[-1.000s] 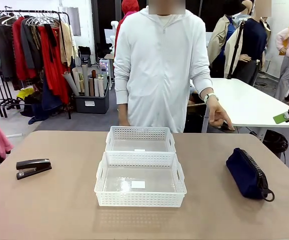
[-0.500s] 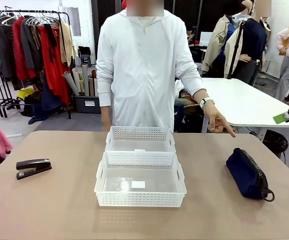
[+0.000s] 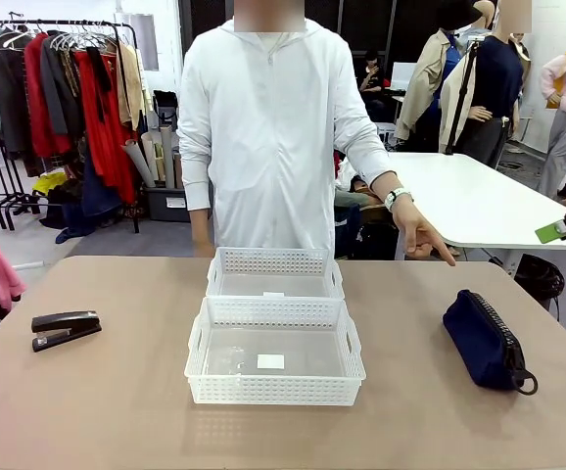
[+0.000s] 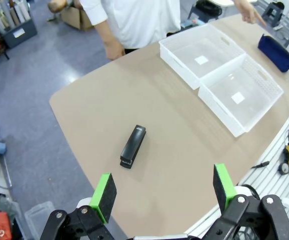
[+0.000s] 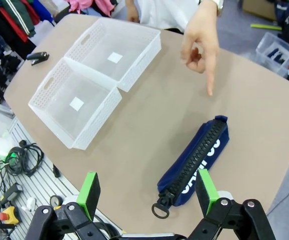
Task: Distribute items into two baskets.
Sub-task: Pick up the Pencil pouch that the person points to.
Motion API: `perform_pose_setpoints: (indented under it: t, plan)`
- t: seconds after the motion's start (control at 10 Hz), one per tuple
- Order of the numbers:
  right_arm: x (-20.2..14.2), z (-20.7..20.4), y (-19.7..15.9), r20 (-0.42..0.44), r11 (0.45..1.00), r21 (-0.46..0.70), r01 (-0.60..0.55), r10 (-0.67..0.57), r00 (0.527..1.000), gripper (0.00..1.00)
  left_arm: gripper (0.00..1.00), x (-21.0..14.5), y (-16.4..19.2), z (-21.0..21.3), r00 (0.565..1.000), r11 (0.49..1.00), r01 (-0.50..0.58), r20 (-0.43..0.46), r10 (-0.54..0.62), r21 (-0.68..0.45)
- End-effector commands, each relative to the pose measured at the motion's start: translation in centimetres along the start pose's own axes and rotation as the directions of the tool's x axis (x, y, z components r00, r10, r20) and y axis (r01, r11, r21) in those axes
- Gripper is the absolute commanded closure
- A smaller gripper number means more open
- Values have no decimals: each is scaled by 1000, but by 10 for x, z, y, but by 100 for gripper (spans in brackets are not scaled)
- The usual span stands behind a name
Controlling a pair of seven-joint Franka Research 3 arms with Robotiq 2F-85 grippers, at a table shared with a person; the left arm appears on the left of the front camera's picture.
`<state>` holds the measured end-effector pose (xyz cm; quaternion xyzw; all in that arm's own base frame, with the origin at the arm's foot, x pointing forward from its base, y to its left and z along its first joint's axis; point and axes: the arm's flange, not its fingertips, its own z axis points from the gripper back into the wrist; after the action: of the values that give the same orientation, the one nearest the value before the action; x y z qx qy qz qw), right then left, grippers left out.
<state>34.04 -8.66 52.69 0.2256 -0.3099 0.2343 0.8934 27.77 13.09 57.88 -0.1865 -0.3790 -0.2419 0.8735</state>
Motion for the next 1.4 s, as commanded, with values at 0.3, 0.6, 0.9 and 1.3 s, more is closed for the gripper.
perform_pose_setpoints:
  t: [0.3,0.6,0.9,1.3]
  plan:
    - [13,-36,-4,-136,999,-43,-18,12,991,0,0,0,19,-9,999,998,10,34,-8,-62]
    - [19,-68,-11,-243,995,-103,-10,-15,970,0,0,-5,22,-13,999,997,20,38,-17,-79]
    - [16,-104,-19,-364,991,-130,-18,-31,931,0,0,-11,24,-15,999,996,14,45,-10,-85]
    - [9,-141,-24,-458,984,-176,-38,-48,888,0,0,-9,20,-15,1000,998,0,29,2,-68]
